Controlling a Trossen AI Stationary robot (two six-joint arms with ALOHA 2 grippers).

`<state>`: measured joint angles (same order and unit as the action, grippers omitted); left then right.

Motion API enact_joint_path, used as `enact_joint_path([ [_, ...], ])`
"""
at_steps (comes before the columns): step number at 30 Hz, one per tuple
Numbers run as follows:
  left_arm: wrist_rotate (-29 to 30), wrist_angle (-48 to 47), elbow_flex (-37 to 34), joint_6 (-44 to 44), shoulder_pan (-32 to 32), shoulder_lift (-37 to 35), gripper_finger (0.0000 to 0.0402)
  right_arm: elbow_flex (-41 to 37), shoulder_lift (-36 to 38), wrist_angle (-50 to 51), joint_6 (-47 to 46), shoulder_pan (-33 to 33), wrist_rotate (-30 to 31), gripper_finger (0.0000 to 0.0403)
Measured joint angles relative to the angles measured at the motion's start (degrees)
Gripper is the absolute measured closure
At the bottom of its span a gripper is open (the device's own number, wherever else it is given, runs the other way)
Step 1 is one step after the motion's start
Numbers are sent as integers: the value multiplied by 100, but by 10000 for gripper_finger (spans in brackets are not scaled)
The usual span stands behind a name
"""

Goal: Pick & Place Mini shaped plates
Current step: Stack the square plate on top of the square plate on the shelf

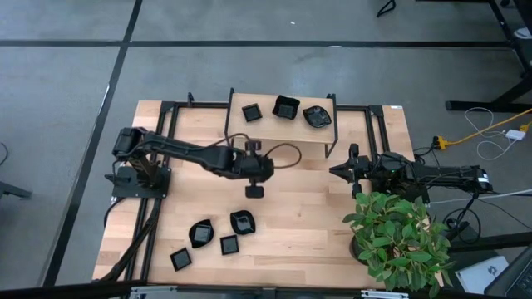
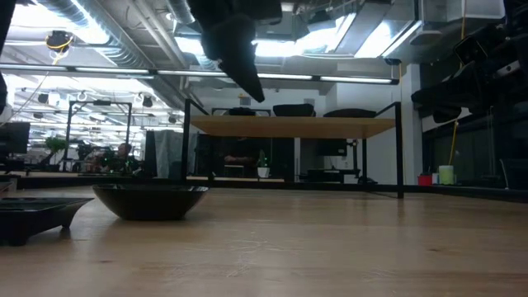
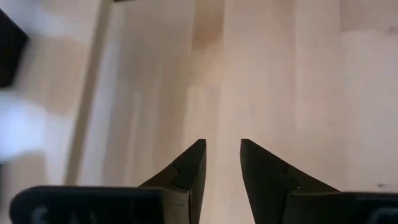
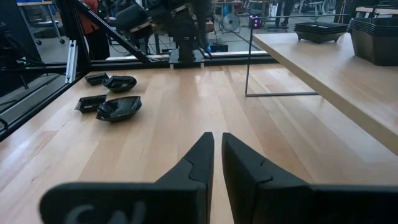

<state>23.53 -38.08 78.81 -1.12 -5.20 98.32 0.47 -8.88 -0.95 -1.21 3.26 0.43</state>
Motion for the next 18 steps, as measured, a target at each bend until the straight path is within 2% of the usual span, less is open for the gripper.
enact_joint_path([
  [12,8,-746,0,1149,-726,0,306,0,0,0,0,1,0,369],
  [18,104,-746,0,1257,-908,0,311,2,0,0,0,0,0,369],
])
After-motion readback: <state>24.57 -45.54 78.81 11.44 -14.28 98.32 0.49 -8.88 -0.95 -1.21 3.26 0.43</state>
